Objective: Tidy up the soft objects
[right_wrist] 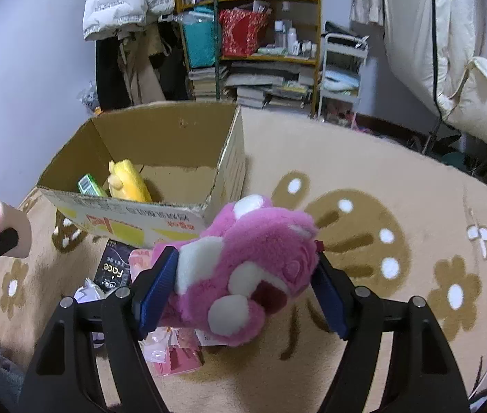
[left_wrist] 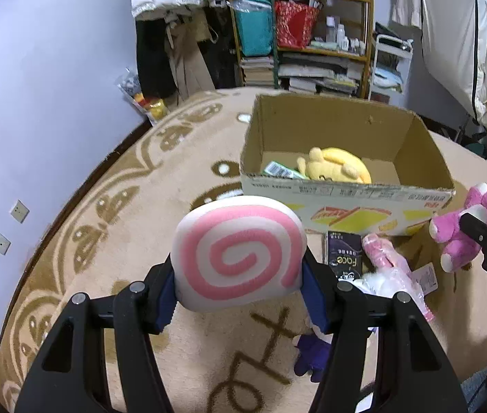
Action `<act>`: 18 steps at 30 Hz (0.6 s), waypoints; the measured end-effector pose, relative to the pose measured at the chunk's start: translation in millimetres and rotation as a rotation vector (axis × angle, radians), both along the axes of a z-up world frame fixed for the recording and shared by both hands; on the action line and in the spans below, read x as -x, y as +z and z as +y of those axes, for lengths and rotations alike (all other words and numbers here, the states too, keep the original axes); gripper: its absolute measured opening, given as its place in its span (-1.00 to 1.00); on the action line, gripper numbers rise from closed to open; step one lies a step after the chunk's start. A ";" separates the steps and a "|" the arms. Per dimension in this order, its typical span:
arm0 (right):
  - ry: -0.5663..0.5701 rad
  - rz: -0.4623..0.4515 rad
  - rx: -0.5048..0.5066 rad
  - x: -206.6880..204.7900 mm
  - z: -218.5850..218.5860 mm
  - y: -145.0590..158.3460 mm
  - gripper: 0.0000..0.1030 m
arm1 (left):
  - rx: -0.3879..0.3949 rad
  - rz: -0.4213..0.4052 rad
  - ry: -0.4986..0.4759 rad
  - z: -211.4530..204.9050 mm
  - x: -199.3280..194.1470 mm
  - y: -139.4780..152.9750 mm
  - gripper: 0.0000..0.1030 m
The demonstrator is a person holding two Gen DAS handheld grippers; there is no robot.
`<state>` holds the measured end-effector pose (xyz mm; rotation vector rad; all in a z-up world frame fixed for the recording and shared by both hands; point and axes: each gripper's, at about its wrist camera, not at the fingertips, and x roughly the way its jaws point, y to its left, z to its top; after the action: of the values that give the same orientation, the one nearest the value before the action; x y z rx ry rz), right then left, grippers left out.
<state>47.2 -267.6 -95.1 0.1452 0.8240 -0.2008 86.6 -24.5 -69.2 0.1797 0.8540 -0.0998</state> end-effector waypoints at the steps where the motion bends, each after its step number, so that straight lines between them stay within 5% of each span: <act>1: -0.007 -0.010 0.006 2.0 -0.2 3.1 0.54 | -0.003 -0.010 0.002 0.8 1.2 2.0 0.17; 18: -0.041 -0.189 0.112 23.4 9.7 53.0 0.52 | -0.037 -0.260 0.005 -2.1 24.7 51.8 0.17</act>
<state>23.9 -257.9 -42.1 0.0741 0.6209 -0.2675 61.9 -26.6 -17.5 0.2201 0.5972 -0.0541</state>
